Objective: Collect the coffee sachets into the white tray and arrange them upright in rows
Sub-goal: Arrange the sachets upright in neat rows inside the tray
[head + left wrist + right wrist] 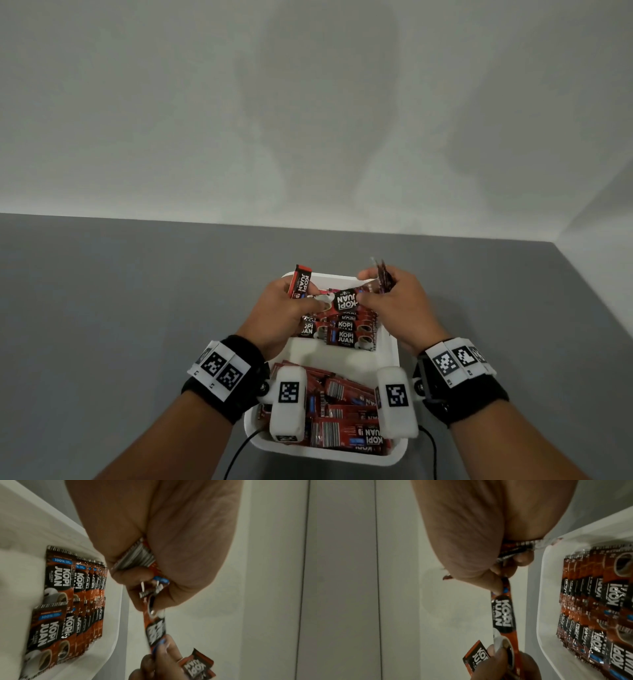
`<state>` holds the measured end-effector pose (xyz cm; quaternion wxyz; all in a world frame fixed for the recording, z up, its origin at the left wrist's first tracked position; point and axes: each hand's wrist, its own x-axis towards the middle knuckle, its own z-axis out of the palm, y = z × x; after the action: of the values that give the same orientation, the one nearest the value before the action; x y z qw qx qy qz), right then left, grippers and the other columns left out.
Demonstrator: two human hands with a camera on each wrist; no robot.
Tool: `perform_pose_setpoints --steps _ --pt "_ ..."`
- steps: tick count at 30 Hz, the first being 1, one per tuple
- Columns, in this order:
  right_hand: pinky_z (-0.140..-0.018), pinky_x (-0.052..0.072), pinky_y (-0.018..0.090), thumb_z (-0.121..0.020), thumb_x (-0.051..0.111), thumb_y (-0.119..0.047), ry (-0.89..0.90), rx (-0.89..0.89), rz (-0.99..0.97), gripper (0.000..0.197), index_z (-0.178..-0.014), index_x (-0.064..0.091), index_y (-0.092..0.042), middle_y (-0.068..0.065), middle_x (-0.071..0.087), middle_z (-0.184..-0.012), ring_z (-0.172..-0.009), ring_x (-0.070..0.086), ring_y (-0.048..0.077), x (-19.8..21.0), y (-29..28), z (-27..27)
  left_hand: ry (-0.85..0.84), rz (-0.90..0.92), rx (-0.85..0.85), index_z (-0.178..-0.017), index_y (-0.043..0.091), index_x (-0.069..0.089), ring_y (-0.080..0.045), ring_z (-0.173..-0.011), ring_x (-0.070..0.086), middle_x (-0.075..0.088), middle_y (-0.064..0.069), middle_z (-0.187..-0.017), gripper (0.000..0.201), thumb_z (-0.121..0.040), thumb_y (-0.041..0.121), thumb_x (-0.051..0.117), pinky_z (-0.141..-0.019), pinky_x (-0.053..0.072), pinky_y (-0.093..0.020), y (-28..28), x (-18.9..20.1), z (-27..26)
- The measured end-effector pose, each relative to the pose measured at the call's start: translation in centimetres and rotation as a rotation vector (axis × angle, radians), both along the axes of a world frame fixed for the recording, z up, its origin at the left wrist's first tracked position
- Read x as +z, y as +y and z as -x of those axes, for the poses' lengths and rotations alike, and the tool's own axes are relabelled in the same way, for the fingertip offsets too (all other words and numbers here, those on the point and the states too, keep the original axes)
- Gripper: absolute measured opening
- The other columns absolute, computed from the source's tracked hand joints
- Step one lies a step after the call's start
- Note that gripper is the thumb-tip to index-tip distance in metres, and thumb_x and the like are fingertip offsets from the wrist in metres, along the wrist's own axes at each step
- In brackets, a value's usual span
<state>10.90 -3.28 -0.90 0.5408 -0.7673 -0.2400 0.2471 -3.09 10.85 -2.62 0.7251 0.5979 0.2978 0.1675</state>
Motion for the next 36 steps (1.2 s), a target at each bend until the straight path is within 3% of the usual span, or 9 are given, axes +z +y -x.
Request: perform_pose_setpoints --steps 4,6,8,12,15,20,25,30,36 --pt "-0.055 0.055 0.026 -0.089 0.076 -0.014 0.319 -0.133 -0.208 0.022 -0.107 0.064 -0.011 -0.001 0.069 -0.077 -0.061 0.069 0.008 0.3 0.9 1.2 -0.036 -0.111 0.073 -0.076 0.008 0.059 -0.022 -0.067 0.060 0.061 -0.021 -0.076 0.021 -0.084 0.006 0.079 -0.063 0.054 -0.037 -0.9 -0.7 -0.3" --pt "-0.048 0.051 0.023 -0.092 0.073 -0.017 0.478 -0.102 -0.275 0.020 -0.099 0.058 -0.007 -0.001 0.067 -0.068 -0.052 0.065 0.008 0.7 1.5 2.1 -0.027 -0.189 0.014 -0.077 0.003 0.059 -0.023 -0.071 0.062 0.062 -0.020 -0.076 0.021 -0.086 0.007 0.078 -0.074 0.056 -0.041 -1.8 -0.7 -0.6" --pt "-0.051 0.053 0.026 -0.091 0.075 -0.020 0.480 -0.108 -0.245 0.023 -0.098 0.054 -0.011 0.004 0.067 -0.073 -0.057 0.067 0.015 0.5 2.3 2.5 -0.002 -0.208 -0.074 -0.079 -0.002 0.058 -0.017 -0.067 0.058 0.060 -0.013 -0.074 0.018 -0.088 0.002 0.074 -0.068 0.054 -0.032 -2.4 -0.6 -0.9" --pt "-0.056 0.055 0.034 -0.093 0.064 -0.007 0.429 -0.227 -0.160 0.026 -0.115 0.052 -0.014 0.010 0.061 -0.090 -0.065 0.065 0.021 0.2 3.1 1.5 0.002 0.037 -0.100 -0.088 0.001 0.067 -0.008 -0.049 0.050 0.060 -0.010 -0.075 0.016 -0.094 -0.006 0.054 -0.044 0.039 -0.020 -2.9 0.0 -0.9" --pt "-0.059 0.050 0.035 -0.097 0.057 -0.009 0.401 -0.150 -0.117 0.008 -0.100 0.057 -0.016 0.007 0.057 -0.072 -0.059 0.057 0.019 0.1 2.7 0.6 -0.079 0.327 -0.052 -0.107 -0.007 0.068 -0.014 -0.052 0.059 0.067 -0.009 -0.075 0.038 -0.090 -0.007 0.034 -0.043 0.044 -0.022 -2.1 -0.1 -0.6" --pt "-0.047 0.045 0.022 -0.097 0.066 -0.018 0.314 0.047 -0.144 0.021 -0.077 0.062 -0.012 -0.002 0.056 -0.051 -0.043 0.052 0.009 1.5 1.9 1.4 -0.088 0.212 -0.066 -0.097 0.001 0.057 -0.019 -0.056 0.062 0.065 -0.014 -0.076 0.018 -0.092 -0.013 0.048 -0.047 0.048 -0.025 -1.6 -0.1 -0.5" --pt "-0.049 0.045 0.022 -0.088 0.075 -0.009 0.331 0.055 -0.098 0.015 -0.076 0.065 -0.008 0.004 0.058 -0.061 -0.045 0.052 0.009 1.3 1.8 1.2 -0.031 -0.147 -0.071 -0.084 0.005 0.062 -0.018 -0.070 0.062 0.067 -0.010 -0.081 0.020 -0.086 -0.014 0.065 -0.064 0.052 -0.028 -1.0 -0.9 -0.1" --pt "-0.052 0.043 0.027 -0.083 0.074 0.005 0.247 0.010 -0.050 0.018 -0.093 0.068 -0.008 0.001 0.060 -0.064 -0.046 0.049 0.009 0.3 0.7 0.6 -0.164 0.194 0.093 -0.095 0.005 0.061 -0.020 -0.075 0.068 0.068 -0.011 -0.087 0.017 -0.089 -0.011 0.064 -0.068 0.059 -0.031 0.4 -0.8 0.2" --pt "-0.060 0.053 0.023 -0.076 0.087 -0.023 -0.201 0.123 0.158 0.022 -0.085 0.067 -0.026 -0.009 0.070 -0.077 -0.068 0.067 0.004 0.9 0.2 0.5 -0.060 0.006 0.149 -0.091 0.004 0.061 -0.026 -0.072 0.067 0.066 -0.019 -0.081 0.022 -0.083 -0.013 0.072 -0.071 0.060 -0.033 1.0 -0.5 -0.1"
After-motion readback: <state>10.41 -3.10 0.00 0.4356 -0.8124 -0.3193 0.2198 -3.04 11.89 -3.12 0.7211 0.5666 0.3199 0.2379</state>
